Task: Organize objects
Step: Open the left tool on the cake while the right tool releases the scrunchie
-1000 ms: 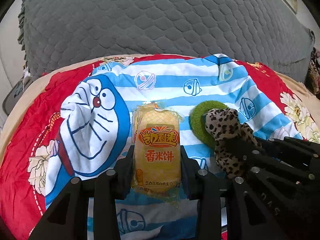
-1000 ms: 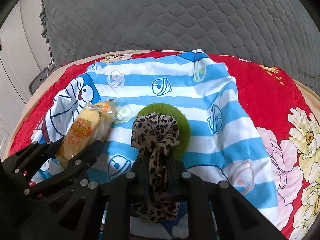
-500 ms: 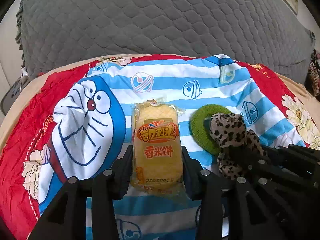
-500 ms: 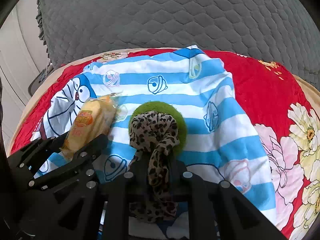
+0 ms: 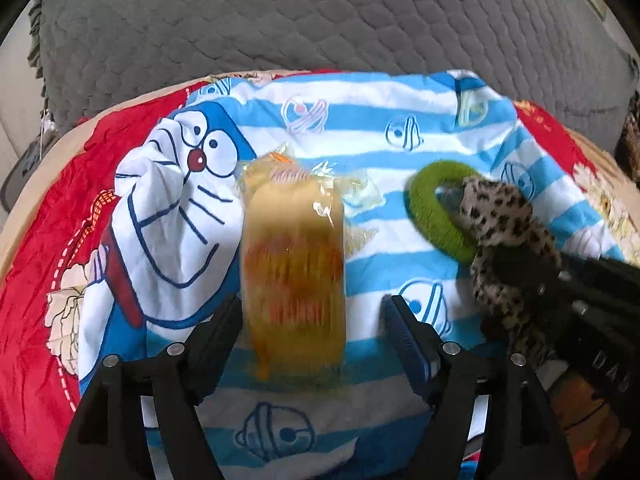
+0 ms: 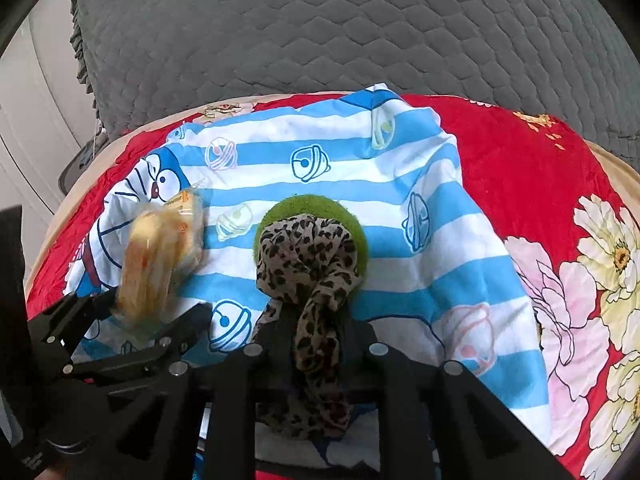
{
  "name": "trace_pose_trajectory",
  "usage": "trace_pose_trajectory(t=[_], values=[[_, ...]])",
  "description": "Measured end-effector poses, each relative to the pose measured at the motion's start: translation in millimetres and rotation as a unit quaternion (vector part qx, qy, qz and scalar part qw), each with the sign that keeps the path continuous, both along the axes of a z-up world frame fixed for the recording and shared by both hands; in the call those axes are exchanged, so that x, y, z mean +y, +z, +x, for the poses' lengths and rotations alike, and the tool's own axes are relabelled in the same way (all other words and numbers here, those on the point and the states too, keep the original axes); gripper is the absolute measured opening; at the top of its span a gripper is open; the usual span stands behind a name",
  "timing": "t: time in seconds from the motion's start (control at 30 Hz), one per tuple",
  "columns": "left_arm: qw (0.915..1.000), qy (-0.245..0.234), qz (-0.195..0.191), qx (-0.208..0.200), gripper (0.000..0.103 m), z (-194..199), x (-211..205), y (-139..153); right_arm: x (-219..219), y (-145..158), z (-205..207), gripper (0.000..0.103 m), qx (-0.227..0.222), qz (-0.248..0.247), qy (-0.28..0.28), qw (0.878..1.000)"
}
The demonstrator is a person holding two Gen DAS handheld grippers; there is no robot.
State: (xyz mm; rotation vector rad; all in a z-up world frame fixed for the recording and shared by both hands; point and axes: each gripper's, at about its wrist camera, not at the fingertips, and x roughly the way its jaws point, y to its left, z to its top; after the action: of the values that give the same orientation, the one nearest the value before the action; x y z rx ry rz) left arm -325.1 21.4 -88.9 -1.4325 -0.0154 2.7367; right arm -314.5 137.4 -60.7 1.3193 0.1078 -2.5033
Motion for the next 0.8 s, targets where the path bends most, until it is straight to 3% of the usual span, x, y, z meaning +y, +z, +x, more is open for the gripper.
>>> trace_pose_trajectory(t=[0.13, 0.23, 0.53, 0.67, 0.8], values=[[1.0, -0.003, -0.003, 0.006, 0.079, 7.1, -2.7, -0.7, 0.9, 0.6, 0.4, 0.021, 0.0, -0.001, -0.001, 1.0], [1.0, 0.004, 0.006, 0.004, 0.081, 10.6, -7.3, -3.1, 1.4, 0.8, 1.8, 0.026, 0.001, -0.002, -0.003, 1.0], [0.9999, 0.005, -0.015, 0.006, 0.084, 18.8, -4.4, -3.6, -0.1, 4.3, 8.2, 0.044, 0.004, 0.003, 0.0, 1.0], [0.9996, 0.01, -0.01, -0.026, 0.085, 15.4, -5.7, -2.4, 1.4, 6.0, 11.1, 0.046, 0.006, 0.0, -0.004, 1.0], [0.9995, 0.005, -0.021, -0.025, 0.085, 20.1, -4.1, -2.4, 3.6, 9.3, 16.2, 0.048, 0.006, -0.001, -0.005, 1.0]])
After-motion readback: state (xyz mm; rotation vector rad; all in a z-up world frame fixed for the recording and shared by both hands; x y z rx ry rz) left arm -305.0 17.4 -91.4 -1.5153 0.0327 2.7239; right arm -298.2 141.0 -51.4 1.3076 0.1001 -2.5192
